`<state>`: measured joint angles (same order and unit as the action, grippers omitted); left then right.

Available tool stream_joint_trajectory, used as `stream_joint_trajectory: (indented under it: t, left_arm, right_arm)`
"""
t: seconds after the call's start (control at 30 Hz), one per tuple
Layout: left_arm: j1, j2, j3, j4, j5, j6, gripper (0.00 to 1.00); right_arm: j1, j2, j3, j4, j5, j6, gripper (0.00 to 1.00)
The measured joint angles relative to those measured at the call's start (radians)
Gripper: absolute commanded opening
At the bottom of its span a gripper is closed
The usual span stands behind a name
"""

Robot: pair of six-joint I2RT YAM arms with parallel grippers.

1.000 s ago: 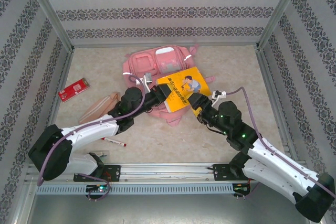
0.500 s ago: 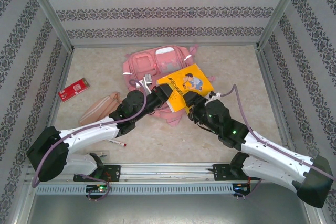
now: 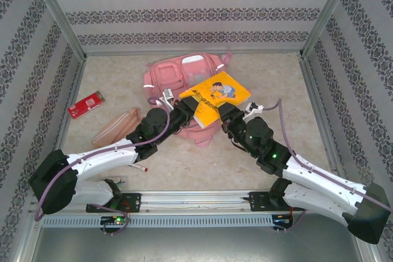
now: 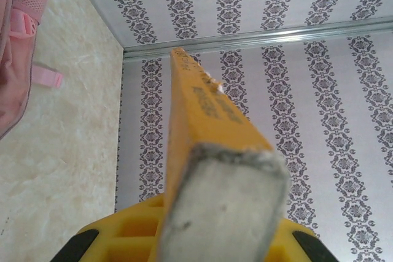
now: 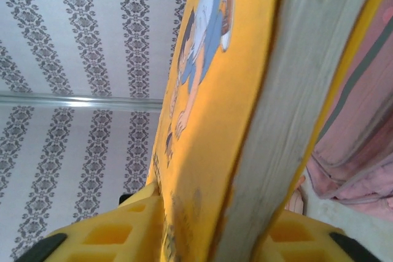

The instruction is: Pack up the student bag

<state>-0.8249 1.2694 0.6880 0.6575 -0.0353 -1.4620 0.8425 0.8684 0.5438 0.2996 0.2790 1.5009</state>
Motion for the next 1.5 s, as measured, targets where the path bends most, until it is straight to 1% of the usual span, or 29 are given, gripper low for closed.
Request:
stream_joint_trajectory:
  t: [0.07, 0.1, 0.13, 0.17, 0.2, 0.23, 0.27, 0.33, 0.4, 0.43, 0.5, 0.57, 0.63, 0.67, 0.77, 0.87, 0.97, 1.1, 1.17, 1.3, 1.33, 1.37, 1.43, 1.5]
  left_arm:
    - [0.000, -0.002, -0.008, 0.002, -0.011, -0.015, 0.12]
    - [0.000, -0.002, -0.011, 0.002, -0.019, -0.017, 0.17]
    - [0.000, -0.003, -0.016, 0.002, -0.022, -0.017, 0.26]
    - [0.000, -0.005, -0.021, 0.000, -0.018, -0.017, 0.39]
    - [-0.003, -0.010, -0.029, -0.003, -0.007, -0.015, 0.48]
    - [-0.011, -0.019, -0.042, -0.006, 0.006, -0.010, 0.56]
    - [-0.015, -0.033, -0.058, -0.010, 0.017, -0.002, 0.61]
    - [-0.010, -0.077, -0.096, -0.027, 0.047, 0.042, 0.66]
    - [0.024, -0.142, -0.123, -0.099, 0.085, 0.132, 0.77]
    - [0.048, -0.183, -0.122, -0.172, 0.097, 0.201, 0.80]
    - [0.084, -0.263, -0.093, -0.348, 0.103, 0.372, 0.81]
    - [0.093, -0.310, -0.019, -0.534, 0.112, 0.597, 0.82]
    - [0.093, -0.312, 0.056, -0.665, 0.138, 0.811, 0.83]
    - [0.093, -0.296, 0.089, -0.721, 0.158, 0.924, 0.84]
    - [0.093, -0.206, 0.159, -0.847, 0.193, 1.179, 0.88]
    - [0.094, -0.025, 0.250, -0.977, 0.171, 1.347, 0.87]
    - [0.100, 0.180, 0.385, -1.097, 0.119, 1.449, 0.87]
    - [0.130, 0.386, 0.562, -1.233, 0.048, 1.501, 0.83]
    - [0.150, 0.481, 0.671, -1.302, 0.029, 1.511, 0.83]
    - [0.167, 0.591, 0.794, -1.369, 0.030, 1.530, 0.84]
    - [0.166, 0.613, 0.818, -1.387, 0.043, 1.540, 0.88]
    - [0.166, 0.634, 0.838, -1.402, 0.061, 1.550, 0.90]
    - [0.166, 0.671, 0.870, -1.424, 0.084, 1.563, 0.91]
    - [0.166, 0.705, 0.895, -1.441, 0.082, 1.568, 0.91]
  right_arm:
    - [0.000, 0.028, 0.000, 0.039, 0.008, -0.024, 0.15]
    - [0.000, 0.035, 0.000, 0.051, 0.010, -0.034, 0.12]
    - [0.000, 0.038, 0.000, 0.057, 0.010, -0.042, 0.08]
    - [0.000, 0.039, 0.000, 0.059, 0.008, -0.050, 0.05]
    - [0.000, 0.040, 0.001, 0.067, 0.008, -0.063, 0.02]
    - [-0.004, 0.040, 0.002, 0.071, 0.007, -0.075, 0.01]
    - [-0.014, 0.040, 0.003, 0.069, 0.000, -0.092, 0.01]
    - [-0.051, 0.037, 0.003, 0.058, -0.037, -0.124, 0.00]
    - [-0.114, 0.029, 0.003, 0.033, -0.106, -0.164, 0.00]
    - [-0.157, 0.020, 0.003, 0.016, -0.146, -0.188, 0.00]
    - [-0.251, -0.012, 0.004, -0.042, -0.228, -0.248, 0.00]
    - [-0.341, -0.058, 0.024, -0.171, -0.292, -0.342, 0.00]
    - [-0.420, -0.081, 0.069, -0.315, -0.343, -0.444, 0.00]
    - [-0.459, -0.086, 0.092, -0.375, -0.375, -0.493, 0.00]
    - [-0.582, -0.095, 0.146, -0.516, -0.468, -0.619, 0.03]
    - [-0.686, -0.103, 0.179, -0.631, -0.515, -0.702, 0.03]
    - [-0.745, -0.105, 0.199, -0.713, -0.537, -0.762, 0.02]
    - [-0.749, -0.116, 0.202, -0.764, -0.575, -0.804, 0.00]
    - [-0.749, -0.126, 0.202, -0.781, -0.592, -0.821, 0.00]
    - [-0.749, -0.139, 0.202, -0.795, -0.616, -0.840, 0.00]
    - [-0.749, -0.140, 0.202, -0.797, -0.622, -0.843, 0.00]
    - [-0.749, -0.140, 0.202, -0.798, -0.629, -0.846, 0.00]
    - [-0.749, -0.140, 0.202, -0.798, -0.641, -0.849, 0.00]
    - [-0.749, -0.139, 0.202, -0.798, -0.656, -0.852, 0.00]
